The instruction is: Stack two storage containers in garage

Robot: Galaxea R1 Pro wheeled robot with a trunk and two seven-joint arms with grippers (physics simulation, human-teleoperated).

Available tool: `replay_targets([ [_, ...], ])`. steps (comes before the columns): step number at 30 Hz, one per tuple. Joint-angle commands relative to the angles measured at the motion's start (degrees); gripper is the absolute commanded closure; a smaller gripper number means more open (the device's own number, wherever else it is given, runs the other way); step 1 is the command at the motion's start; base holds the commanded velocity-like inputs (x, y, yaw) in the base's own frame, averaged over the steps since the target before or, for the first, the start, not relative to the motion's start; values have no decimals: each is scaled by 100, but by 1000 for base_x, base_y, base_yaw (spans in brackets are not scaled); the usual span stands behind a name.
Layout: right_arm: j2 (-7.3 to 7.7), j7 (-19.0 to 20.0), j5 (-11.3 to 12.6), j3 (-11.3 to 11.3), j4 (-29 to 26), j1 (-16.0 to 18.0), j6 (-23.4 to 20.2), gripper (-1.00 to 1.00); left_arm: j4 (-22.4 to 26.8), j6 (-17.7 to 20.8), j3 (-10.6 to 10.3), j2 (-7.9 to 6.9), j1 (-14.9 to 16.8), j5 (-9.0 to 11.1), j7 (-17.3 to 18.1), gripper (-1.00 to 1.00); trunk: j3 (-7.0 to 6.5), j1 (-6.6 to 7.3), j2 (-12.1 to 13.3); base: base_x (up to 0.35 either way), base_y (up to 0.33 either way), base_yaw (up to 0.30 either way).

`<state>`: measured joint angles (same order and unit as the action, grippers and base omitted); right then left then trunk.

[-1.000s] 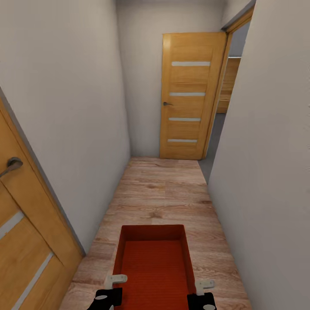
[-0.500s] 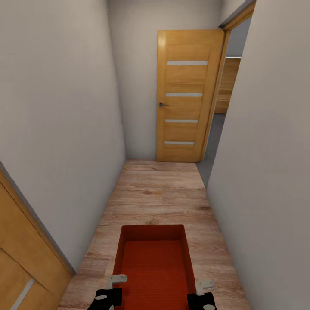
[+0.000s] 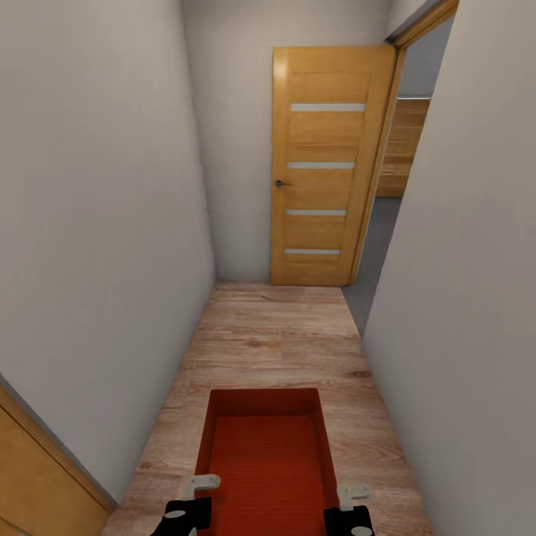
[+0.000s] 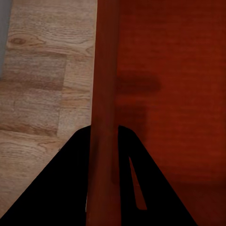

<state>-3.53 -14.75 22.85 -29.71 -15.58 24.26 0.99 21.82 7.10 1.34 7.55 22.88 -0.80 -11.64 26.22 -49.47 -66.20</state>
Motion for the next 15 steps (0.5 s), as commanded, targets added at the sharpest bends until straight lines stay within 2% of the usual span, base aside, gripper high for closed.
replay_targets([
  [1,2,-46,27,-44,9,8,24,100,-2,29,-388,9,-3,80,4,100,6,-3,-3,322,0,0],
  [15,2,-46,27,-44,10,8,24,100,-2,29,-388,10,-3,80,4,100,6,-3,-3,322,0,0],
])
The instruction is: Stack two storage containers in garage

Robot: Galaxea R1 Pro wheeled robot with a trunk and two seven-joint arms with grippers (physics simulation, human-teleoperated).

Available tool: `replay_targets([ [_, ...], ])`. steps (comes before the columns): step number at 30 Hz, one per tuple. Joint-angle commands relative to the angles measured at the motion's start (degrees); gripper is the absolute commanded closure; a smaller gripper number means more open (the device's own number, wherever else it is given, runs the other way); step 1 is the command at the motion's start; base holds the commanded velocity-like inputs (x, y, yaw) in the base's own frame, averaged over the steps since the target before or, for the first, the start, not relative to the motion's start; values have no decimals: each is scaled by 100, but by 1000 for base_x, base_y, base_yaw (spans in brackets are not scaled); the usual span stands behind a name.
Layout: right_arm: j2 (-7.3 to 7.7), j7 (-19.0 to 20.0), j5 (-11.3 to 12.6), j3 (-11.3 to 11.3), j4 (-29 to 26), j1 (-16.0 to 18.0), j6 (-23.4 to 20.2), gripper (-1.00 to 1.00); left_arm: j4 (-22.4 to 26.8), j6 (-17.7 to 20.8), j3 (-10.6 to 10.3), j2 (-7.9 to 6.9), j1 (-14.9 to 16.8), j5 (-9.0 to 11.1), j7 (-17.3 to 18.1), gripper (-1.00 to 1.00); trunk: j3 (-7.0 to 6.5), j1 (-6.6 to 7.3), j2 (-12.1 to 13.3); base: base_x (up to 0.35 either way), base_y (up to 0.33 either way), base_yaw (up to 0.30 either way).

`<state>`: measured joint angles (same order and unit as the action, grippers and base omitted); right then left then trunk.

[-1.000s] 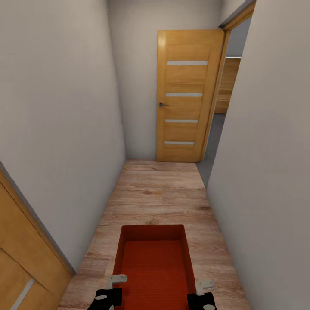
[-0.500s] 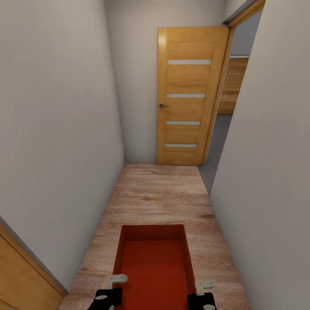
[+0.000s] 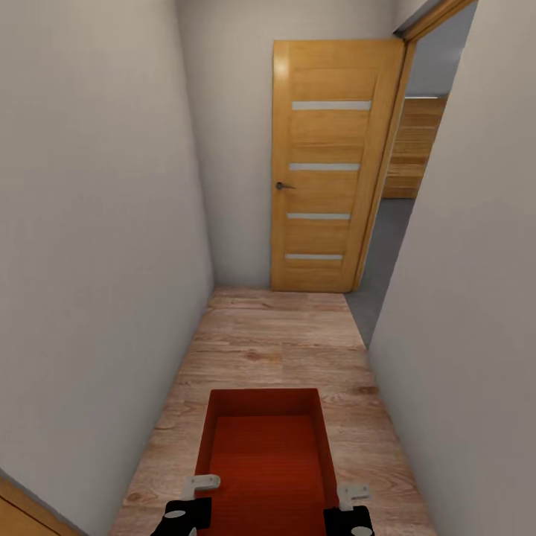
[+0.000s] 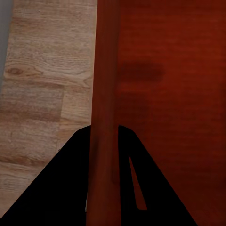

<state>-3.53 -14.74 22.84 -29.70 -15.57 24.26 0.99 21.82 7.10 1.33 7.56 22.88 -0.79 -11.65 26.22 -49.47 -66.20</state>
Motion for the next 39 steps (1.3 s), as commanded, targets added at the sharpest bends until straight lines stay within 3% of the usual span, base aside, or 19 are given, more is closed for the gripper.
replay_targets([
  [1,1,-47,28,-45,8,8,24,100,-2,29,-388,9,-3,79,5,100,6,-3,-3,322,0,0],
  [39,1,-47,28,-45,7,8,24,100,0,29,-388,9,-3,79,5,100,6,-3,-3,322,0,0],
])
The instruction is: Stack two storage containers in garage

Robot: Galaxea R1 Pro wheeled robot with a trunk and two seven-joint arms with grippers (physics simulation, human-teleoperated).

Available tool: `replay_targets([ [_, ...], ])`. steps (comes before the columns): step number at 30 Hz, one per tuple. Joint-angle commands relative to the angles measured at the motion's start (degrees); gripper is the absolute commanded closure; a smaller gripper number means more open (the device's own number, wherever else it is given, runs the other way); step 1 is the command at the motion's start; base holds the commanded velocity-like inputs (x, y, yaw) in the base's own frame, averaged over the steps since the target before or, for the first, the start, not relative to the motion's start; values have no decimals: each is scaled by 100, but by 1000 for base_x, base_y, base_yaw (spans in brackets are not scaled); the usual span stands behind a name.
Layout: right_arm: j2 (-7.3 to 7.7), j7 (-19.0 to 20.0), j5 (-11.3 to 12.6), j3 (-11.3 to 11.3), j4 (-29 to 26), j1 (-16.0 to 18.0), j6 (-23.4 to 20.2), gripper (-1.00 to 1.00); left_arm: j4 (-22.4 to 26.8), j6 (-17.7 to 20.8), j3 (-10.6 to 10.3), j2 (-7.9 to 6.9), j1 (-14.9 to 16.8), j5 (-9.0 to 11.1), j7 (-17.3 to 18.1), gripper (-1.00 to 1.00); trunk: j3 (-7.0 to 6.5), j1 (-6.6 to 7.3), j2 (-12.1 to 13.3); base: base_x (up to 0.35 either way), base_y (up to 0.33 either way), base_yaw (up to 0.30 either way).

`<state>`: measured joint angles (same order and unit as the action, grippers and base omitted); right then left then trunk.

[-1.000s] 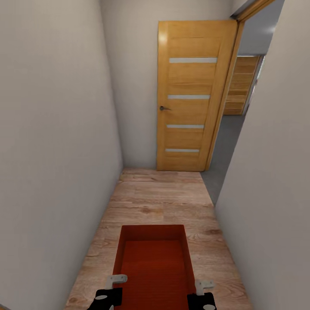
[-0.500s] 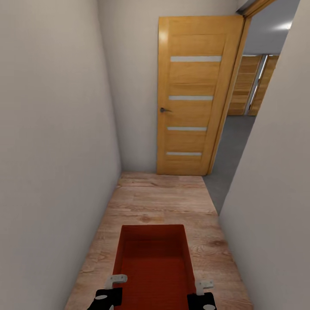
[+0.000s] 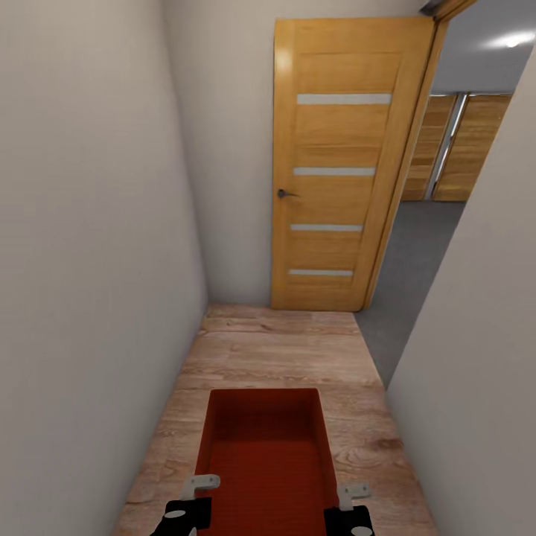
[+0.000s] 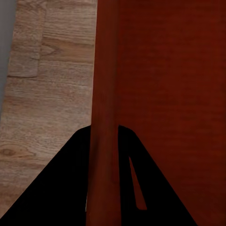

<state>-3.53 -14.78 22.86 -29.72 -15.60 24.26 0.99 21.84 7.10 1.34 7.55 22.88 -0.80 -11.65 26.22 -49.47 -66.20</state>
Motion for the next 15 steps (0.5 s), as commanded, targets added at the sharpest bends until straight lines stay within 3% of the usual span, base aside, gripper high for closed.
replay_targets([
  [1,1,-43,26,-42,11,8,24,100,-3,29,-389,9,-3,80,4,100,6,-3,-3,322,0,0],
  [15,1,-43,26,-42,7,8,24,100,-4,29,-389,9,-3,80,4,100,6,-3,-3,322,0,0],
])
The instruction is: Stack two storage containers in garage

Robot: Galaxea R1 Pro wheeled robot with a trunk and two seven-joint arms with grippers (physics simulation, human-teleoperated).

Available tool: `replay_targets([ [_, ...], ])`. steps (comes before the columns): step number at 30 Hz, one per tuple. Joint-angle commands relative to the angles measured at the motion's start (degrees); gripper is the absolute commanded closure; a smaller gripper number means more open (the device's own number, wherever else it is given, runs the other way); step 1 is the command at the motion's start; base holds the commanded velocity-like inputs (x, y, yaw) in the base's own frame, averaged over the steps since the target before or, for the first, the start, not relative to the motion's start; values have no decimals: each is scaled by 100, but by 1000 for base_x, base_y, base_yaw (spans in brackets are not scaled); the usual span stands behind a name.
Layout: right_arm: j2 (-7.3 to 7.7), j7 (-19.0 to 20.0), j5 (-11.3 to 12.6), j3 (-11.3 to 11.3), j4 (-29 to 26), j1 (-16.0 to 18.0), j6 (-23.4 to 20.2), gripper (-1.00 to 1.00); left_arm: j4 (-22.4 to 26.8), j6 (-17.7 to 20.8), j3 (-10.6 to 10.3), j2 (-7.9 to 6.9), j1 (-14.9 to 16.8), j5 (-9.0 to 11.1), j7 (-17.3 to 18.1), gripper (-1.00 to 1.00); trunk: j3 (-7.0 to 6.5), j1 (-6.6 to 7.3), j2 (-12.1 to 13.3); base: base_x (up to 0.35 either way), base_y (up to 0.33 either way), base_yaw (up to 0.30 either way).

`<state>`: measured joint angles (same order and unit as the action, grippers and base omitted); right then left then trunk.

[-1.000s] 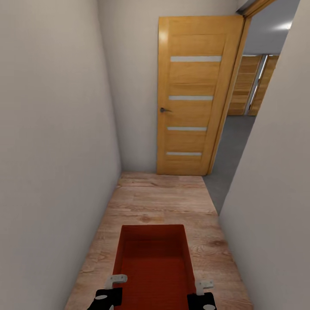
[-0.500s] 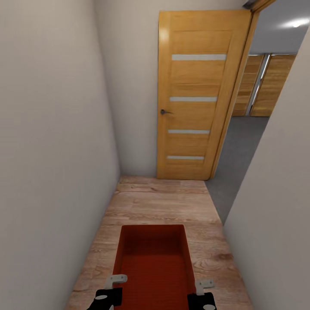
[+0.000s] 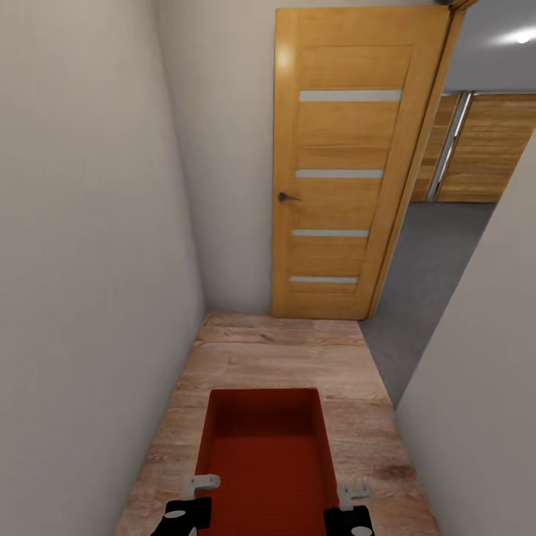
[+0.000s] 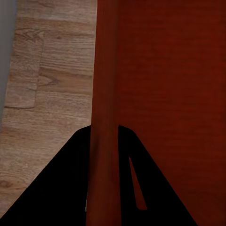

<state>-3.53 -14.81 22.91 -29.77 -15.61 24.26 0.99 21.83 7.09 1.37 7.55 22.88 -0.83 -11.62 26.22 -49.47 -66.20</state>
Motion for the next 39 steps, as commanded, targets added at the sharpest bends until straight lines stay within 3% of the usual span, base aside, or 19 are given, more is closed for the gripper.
replay_targets([
  [1,1,-40,20,-37,9,8,24,100,-3,29,-392,10,-3,83,2,100,6,-3,-3,322,0,0],
  [39,1,-40,20,-37,11,8,24,100,-3,29,-392,10,-3,83,2,100,6,-3,-3,322,0,0],
])
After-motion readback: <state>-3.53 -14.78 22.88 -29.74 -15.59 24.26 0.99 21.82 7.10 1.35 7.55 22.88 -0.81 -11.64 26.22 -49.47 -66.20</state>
